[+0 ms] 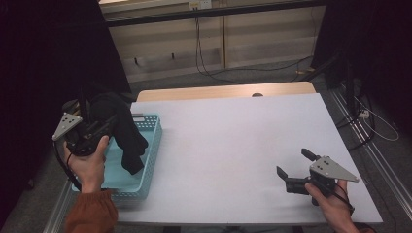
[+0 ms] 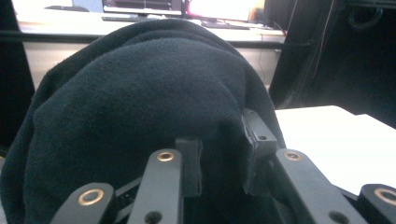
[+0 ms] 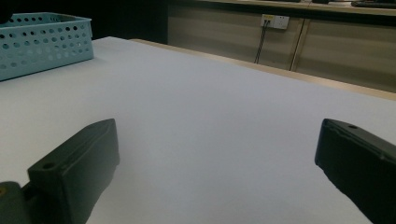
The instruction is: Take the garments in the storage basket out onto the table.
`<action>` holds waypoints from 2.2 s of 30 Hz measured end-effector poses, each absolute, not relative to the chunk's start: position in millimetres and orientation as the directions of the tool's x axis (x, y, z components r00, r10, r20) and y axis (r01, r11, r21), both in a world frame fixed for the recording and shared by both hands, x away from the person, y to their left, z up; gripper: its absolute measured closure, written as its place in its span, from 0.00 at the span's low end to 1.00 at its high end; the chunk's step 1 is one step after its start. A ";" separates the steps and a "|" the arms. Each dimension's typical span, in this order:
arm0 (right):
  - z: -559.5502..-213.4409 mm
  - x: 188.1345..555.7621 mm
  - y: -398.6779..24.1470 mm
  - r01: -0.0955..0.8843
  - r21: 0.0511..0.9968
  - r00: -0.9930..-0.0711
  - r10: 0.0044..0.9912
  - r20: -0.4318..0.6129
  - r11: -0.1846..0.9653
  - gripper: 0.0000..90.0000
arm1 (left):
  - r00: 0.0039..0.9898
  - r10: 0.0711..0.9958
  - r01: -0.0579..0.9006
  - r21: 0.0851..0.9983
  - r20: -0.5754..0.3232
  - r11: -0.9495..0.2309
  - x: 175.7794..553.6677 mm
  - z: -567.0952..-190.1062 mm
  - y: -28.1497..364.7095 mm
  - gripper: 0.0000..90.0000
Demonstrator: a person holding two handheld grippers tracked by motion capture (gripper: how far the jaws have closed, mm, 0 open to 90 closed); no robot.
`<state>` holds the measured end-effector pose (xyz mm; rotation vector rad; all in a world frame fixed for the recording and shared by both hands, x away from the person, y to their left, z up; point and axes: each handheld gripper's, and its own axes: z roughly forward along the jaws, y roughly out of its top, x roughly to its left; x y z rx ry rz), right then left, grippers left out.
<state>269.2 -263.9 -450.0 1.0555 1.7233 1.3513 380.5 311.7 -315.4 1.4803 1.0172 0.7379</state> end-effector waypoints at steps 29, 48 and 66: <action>-449.8 269.6 -263.6 0.178 0.976 -0.428 0.903 -0.039 0.126 0.00 | 0.450 0.888 0.081 0.994 -0.097 0.067 365.0 -286.3 308.4 0.81; -449.9 271.0 -262.3 0.176 0.976 -0.433 0.901 -0.040 0.128 0.00 | 0.495 0.865 0.052 0.997 -0.079 0.061 368.1 -252.3 292.1 0.80; -450.0 271.4 -262.4 0.175 0.976 -0.437 0.898 -0.040 0.129 0.00 | 0.561 0.824 0.063 0.997 -0.074 0.047 372.7 -242.5 256.4 0.80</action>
